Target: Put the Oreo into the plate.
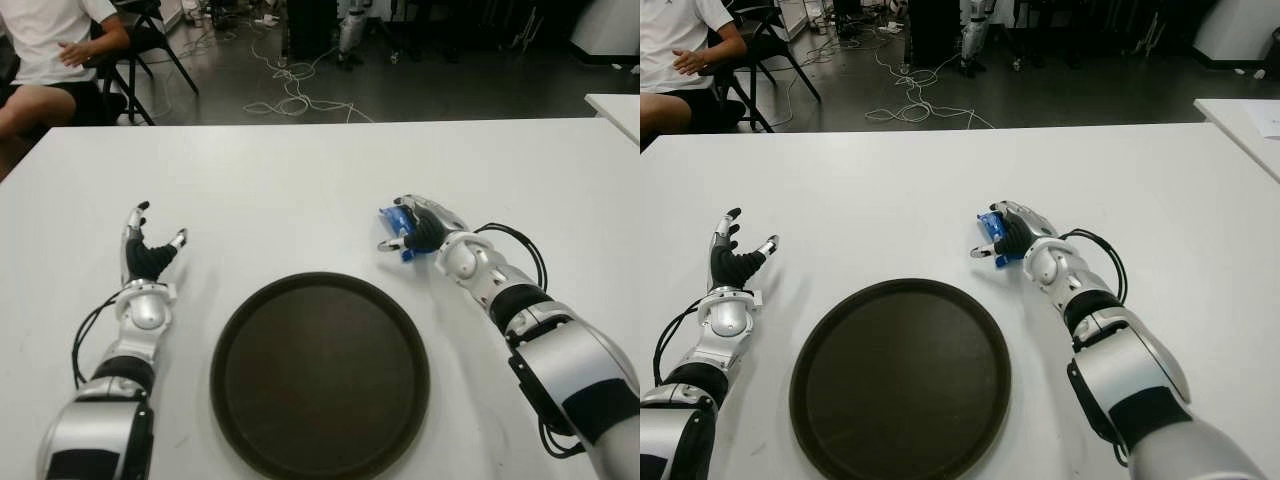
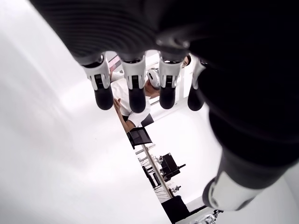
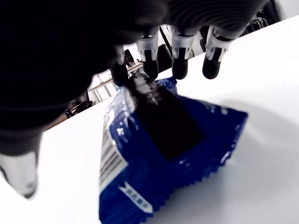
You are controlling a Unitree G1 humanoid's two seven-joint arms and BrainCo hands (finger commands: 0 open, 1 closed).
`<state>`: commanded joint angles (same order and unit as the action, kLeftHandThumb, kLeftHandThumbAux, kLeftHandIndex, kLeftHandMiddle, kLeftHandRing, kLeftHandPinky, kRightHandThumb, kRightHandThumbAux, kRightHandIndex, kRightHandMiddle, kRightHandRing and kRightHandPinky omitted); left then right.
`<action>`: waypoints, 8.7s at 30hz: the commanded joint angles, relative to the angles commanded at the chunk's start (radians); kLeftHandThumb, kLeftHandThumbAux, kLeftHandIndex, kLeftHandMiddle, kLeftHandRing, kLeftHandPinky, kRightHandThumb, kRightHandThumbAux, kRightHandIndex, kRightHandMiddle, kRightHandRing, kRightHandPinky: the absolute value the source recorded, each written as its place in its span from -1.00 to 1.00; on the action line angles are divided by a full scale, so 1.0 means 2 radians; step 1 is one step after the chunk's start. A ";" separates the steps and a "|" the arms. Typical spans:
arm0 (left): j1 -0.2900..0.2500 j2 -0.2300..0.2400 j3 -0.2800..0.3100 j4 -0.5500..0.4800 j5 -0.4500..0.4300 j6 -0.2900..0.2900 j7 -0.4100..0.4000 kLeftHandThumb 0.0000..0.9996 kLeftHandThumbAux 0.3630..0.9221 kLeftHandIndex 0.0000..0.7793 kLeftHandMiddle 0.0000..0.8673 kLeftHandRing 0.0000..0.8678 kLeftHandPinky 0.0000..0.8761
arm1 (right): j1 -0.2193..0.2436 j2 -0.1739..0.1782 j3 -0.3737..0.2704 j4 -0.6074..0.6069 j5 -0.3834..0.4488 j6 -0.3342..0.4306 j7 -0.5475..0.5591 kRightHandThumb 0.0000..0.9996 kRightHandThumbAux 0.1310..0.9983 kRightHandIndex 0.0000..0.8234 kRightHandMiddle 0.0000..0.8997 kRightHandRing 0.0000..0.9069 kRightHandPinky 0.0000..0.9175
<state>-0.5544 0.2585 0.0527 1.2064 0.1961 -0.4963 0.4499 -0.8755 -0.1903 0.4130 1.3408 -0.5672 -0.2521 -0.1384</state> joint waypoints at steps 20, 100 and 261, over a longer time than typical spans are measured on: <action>0.000 -0.001 0.005 -0.003 -0.007 -0.001 -0.007 -1.00 0.40 -0.85 -0.80 -0.86 -0.92 | -0.021 0.001 -0.016 -0.001 0.010 0.035 0.017 -1.00 -0.26 -1.00 -1.00 -1.00 -1.00; 0.002 -0.002 0.004 -0.003 -0.006 -0.010 -0.003 -1.00 0.46 -0.84 -0.77 -0.84 -0.91 | -0.032 0.005 0.005 0.011 -0.013 0.067 0.031 -1.00 -0.11 -1.00 -1.00 -1.00 -1.00; 0.005 0.002 0.006 -0.003 -0.008 -0.017 -0.014 -1.00 0.47 -0.84 -0.79 -0.83 -0.87 | -0.004 0.014 -0.004 0.009 -0.009 0.031 -0.018 -0.90 0.61 -0.53 -0.72 -0.72 -0.53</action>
<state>-0.5444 0.2632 0.0639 1.2010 0.1796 -0.5311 0.4209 -0.8834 -0.1619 0.4053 1.3588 -0.5851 -0.1911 -0.1748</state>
